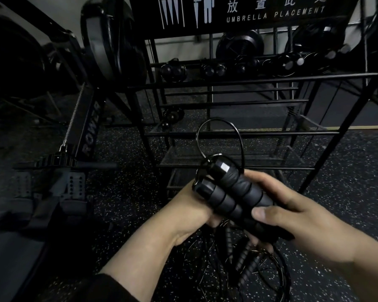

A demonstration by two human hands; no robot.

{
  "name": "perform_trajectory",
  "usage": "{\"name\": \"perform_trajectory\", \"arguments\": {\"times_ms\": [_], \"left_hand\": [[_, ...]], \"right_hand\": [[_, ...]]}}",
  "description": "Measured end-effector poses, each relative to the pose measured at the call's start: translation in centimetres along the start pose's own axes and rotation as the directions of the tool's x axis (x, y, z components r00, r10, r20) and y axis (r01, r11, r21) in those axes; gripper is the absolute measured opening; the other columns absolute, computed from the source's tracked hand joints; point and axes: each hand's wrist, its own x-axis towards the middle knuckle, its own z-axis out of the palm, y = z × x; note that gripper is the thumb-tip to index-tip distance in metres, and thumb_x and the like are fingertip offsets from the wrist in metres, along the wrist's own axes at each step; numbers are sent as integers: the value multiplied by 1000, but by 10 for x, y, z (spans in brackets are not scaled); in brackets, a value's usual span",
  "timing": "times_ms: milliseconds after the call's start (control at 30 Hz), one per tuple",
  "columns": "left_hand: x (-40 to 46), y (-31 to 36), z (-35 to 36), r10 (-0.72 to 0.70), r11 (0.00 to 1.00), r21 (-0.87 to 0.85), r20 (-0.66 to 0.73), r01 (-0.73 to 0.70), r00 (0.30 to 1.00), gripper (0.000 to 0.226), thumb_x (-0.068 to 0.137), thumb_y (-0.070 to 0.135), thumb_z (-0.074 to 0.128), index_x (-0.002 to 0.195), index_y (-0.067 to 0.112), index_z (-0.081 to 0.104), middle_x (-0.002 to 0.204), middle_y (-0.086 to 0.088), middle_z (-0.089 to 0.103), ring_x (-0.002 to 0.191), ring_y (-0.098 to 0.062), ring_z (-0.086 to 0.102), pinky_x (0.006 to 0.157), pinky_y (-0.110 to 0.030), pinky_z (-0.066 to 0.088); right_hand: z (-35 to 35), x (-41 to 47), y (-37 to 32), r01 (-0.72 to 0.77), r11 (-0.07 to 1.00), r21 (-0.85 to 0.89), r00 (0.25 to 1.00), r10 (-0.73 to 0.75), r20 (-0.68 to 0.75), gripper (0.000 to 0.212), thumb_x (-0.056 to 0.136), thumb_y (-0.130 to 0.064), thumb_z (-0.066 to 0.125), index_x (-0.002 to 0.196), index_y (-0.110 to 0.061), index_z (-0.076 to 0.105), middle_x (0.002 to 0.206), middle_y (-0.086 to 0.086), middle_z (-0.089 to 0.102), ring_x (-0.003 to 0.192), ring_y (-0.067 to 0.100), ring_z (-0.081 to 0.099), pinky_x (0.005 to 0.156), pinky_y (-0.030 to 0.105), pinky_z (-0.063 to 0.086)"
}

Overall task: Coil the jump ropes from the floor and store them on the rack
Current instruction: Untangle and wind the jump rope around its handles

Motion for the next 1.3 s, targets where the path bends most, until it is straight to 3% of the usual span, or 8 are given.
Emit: {"name": "perform_trajectory", "arguments": {"times_ms": [300, 533, 667, 767, 867, 1033, 1200, 1300], "left_hand": [[7, -1, 0, -78, 996, -40, 4, 78, 997, 46, 105, 22, 51, 65, 39, 66, 61, 8, 51, 48, -5, 33, 46, -21, 26], [17, -12, -12, 4, 991, 129, -259, 31, 966, 31, 104, 12, 48, 76, 21, 57, 54, 9, 50, 51, -11, 44, 50, -28, 37], [22, -17, -19, 104, 973, 223, -199, -58, 974, 30, 100, 8, 59, 128, 19, 60, 110, 8, 70, 105, -4, 66, 85, -13, 51], [20, -15, -23, 246, 966, 145, -270, -213, 931, 95, 93, -5, 65, 162, 28, 10, 159, 7, 35, 140, -6, 43, 91, -4, 44], [16, -10, -28, 463, 855, 393, -288, -337, 838, 104, 90, -8, 66, 161, 34, 2, 169, 9, 14, 152, -7, 22, 107, -7, 35], [12, -4, -26, 481, 861, 256, -128, -440, 867, 35, 97, -13, 47, 124, 4, 61, 112, -2, 72, 106, -3, 66, 89, -16, 50], [11, -7, -2, 347, 936, 26, -240, -351, 907, 20, 104, 38, 45, 104, 40, 65, 78, 21, 66, 71, 2, 60, 66, -25, 47], [11, -12, 10, 296, 954, 40, -279, -297, 914, 26, 104, 40, 41, 101, 45, 66, 86, 19, 71, 86, 1, 64, 84, -31, 50]], "right_hand": [[-4, 6, 0, 21, 999, -38, 973, -30, -230, 53, 80, -37, 82, 122, -60, 60, 81, 21, 69, 69, 33, 62, 59, 43, 46], [-6, 1, -8, 72, 985, 156, 990, -52, -130, 66, 63, -34, 89, 122, -53, 66, 92, 44, 60, 55, 32, 53, 46, 34, 37], [-6, 0, -8, 36, 984, 176, 995, -19, -101, 54, 70, -31, 72, 121, -45, 68, 89, 36, 65, 50, 29, 53, 44, 30, 35], [-5, 1, -9, -22, 989, 146, 1000, 24, -11, 42, 75, -32, 69, 116, -41, 70, 89, 33, 67, 50, 27, 54, 43, 25, 38], [-5, 2, -8, -60, 990, 127, 998, 55, 38, 32, 79, -33, 68, 110, -37, 72, 91, 31, 68, 52, 27, 54, 42, 26, 39], [-3, 2, -4, -84, 977, 197, 991, 62, 117, 34, 84, -29, 67, 118, -29, 69, 94, 33, 65, 54, 28, 56, 43, 27, 44], [-3, 6, -2, 14, 933, 360, 996, -46, 79, 55, 82, -26, 78, 134, -20, 60, 99, 32, 59, 67, 35, 59, 57, 42, 51], [-2, 7, -2, 47, 914, 402, 996, -76, 55, 68, 77, -28, 86, 138, -18, 57, 102, 30, 59, 75, 38, 62, 65, 49, 54]]}}
